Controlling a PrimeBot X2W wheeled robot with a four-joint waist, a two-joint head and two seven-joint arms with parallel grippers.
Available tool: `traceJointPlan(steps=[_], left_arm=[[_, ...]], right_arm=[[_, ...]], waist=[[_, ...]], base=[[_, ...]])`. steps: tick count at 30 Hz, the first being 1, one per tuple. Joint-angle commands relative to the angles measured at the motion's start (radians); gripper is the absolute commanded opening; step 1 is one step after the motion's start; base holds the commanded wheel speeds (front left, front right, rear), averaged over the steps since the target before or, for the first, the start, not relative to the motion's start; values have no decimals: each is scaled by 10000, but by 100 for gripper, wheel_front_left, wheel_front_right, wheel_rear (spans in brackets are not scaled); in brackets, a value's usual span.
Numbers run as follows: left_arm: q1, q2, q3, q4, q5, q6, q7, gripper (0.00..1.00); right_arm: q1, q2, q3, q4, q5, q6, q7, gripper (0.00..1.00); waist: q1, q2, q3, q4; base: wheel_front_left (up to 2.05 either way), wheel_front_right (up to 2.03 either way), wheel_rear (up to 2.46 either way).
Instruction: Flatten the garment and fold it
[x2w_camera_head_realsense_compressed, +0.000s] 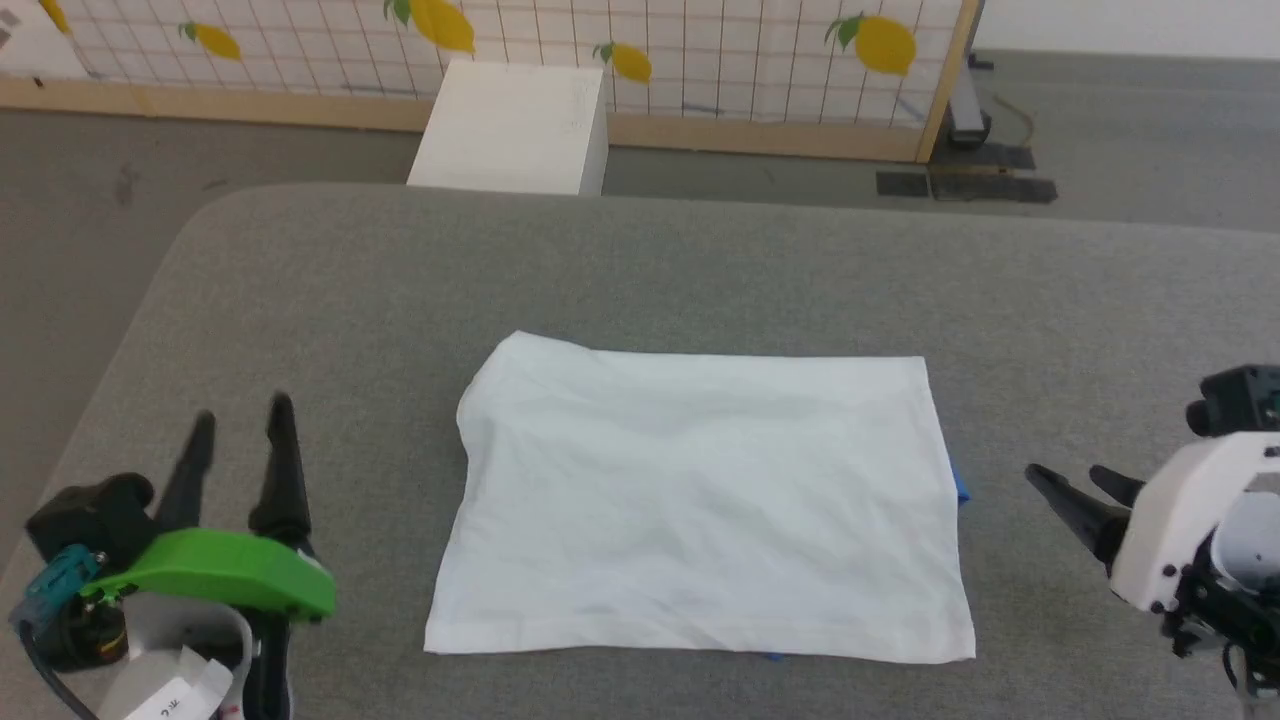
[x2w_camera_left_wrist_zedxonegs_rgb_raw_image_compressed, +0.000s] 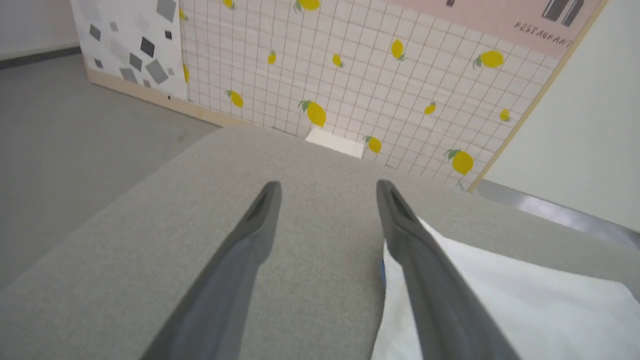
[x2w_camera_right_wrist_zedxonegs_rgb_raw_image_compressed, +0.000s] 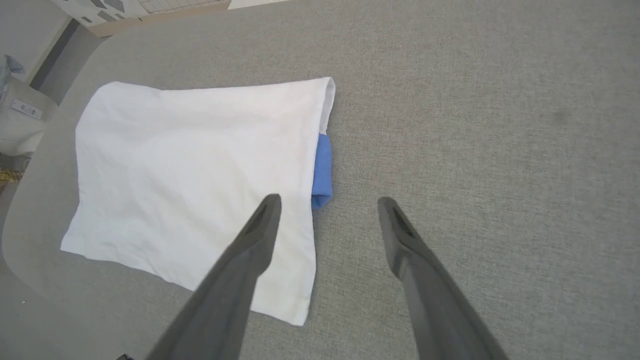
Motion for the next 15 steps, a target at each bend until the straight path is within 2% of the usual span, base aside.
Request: traceJointPlan(steps=[1, 3, 6, 11, 15], left_arm=[[-299, -133, 31, -47, 185, -109, -625, 100], [-514, -272, -40, -78, 493, -253, -1426, 100], [-806, -447, -143, -168, 906, -537, -1936, 100], [-1114, -746, -87, -395, 1685, -850, -2106, 100], [-1158, -1244, 117, -565, 2185, -1035, -2114, 100]], right_arm=[[-295, -9, 142, 264, 16, -13, -68, 100], [-651, -57, 314, 692, 83, -13, -126, 100], [-1118, -195, 713, 1359, 270, -13, -65, 100], [-1618, -506, 1287, 2146, 519, -13, 9, 100], [-1855, -732, 1724, 2591, 690, -13, 91, 100]], waist=[[1, 0, 362, 63], [1, 0, 594, 93], [1, 0, 962, 158], [1, 0, 1484, 306], [1, 0, 1837, 417]], base=[[0, 0, 0], [0, 0, 0], [0, 0, 0], [0, 0, 0], [0, 0, 0]])
